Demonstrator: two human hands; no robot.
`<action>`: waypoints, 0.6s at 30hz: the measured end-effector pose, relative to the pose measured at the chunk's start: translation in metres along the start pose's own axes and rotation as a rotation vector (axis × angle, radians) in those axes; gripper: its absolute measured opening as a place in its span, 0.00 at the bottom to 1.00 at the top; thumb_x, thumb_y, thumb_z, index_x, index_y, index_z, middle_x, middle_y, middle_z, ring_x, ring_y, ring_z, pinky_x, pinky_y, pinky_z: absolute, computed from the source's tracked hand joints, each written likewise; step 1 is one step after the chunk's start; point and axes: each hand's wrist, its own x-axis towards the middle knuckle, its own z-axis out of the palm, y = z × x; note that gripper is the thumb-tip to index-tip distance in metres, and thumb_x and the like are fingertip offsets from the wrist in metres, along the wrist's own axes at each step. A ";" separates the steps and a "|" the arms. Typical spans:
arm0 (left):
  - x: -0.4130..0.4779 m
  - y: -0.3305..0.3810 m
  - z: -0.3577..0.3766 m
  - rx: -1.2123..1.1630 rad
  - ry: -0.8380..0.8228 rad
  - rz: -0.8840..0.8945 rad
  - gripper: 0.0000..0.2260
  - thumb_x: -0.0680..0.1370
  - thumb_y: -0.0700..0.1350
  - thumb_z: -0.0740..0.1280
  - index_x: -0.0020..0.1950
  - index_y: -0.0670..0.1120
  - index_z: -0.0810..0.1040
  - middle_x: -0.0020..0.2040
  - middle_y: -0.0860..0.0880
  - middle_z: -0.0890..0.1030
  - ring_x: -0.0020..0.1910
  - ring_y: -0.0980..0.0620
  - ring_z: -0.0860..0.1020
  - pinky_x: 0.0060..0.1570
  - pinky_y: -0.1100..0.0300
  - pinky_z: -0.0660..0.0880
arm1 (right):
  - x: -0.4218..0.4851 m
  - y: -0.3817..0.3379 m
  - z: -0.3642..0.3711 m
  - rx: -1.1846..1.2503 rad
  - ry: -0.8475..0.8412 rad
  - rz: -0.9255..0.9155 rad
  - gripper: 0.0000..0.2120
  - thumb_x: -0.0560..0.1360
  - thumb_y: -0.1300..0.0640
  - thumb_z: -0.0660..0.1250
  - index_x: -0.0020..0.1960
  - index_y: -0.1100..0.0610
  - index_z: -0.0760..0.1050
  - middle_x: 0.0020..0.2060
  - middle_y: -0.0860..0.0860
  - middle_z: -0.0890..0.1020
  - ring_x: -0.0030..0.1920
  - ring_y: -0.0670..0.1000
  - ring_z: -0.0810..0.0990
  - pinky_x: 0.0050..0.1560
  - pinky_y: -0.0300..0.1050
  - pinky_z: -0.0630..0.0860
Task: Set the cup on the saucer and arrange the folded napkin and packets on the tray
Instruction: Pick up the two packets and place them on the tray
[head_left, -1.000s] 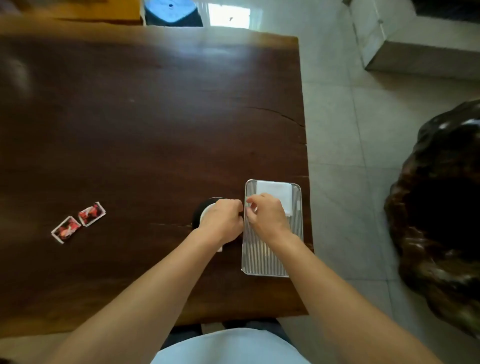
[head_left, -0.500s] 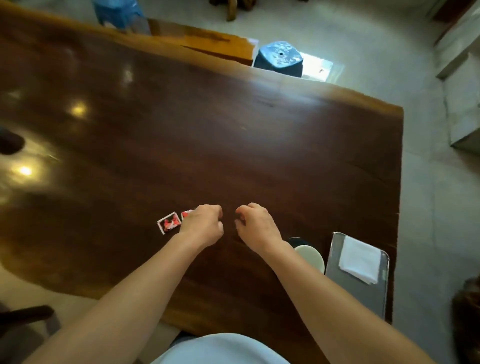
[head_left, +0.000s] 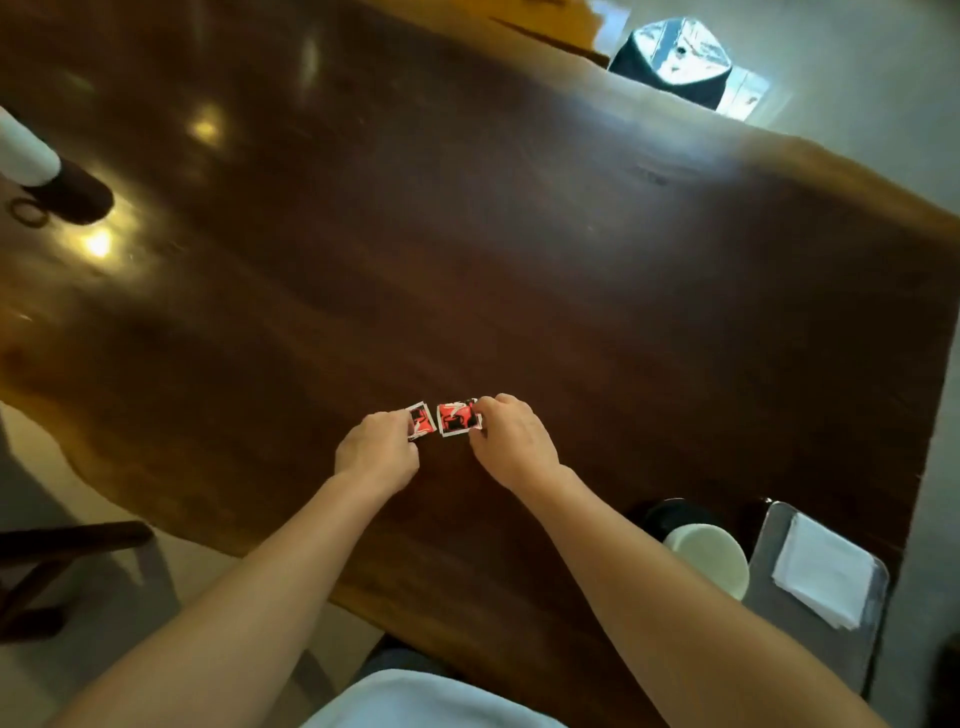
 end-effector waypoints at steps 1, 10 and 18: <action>0.004 -0.004 0.003 -0.002 -0.008 -0.011 0.12 0.79 0.44 0.66 0.62 0.49 0.79 0.56 0.47 0.82 0.52 0.46 0.81 0.46 0.52 0.77 | 0.005 -0.002 0.005 -0.004 -0.011 0.008 0.10 0.79 0.58 0.66 0.59 0.55 0.77 0.46 0.48 0.75 0.47 0.50 0.76 0.45 0.45 0.76; 0.042 -0.024 0.032 -0.110 0.069 0.041 0.11 0.80 0.47 0.69 0.62 0.48 0.78 0.56 0.47 0.77 0.53 0.45 0.80 0.46 0.52 0.77 | 0.041 0.001 0.044 -0.037 -0.025 0.113 0.20 0.79 0.57 0.68 0.70 0.55 0.72 0.61 0.53 0.76 0.60 0.55 0.75 0.52 0.50 0.79; 0.061 -0.035 0.049 -0.161 0.027 0.067 0.21 0.78 0.46 0.71 0.70 0.48 0.74 0.62 0.47 0.74 0.57 0.46 0.78 0.52 0.52 0.78 | 0.049 0.006 0.073 -0.187 -0.057 0.131 0.26 0.76 0.61 0.71 0.72 0.53 0.70 0.70 0.54 0.69 0.65 0.57 0.67 0.49 0.50 0.80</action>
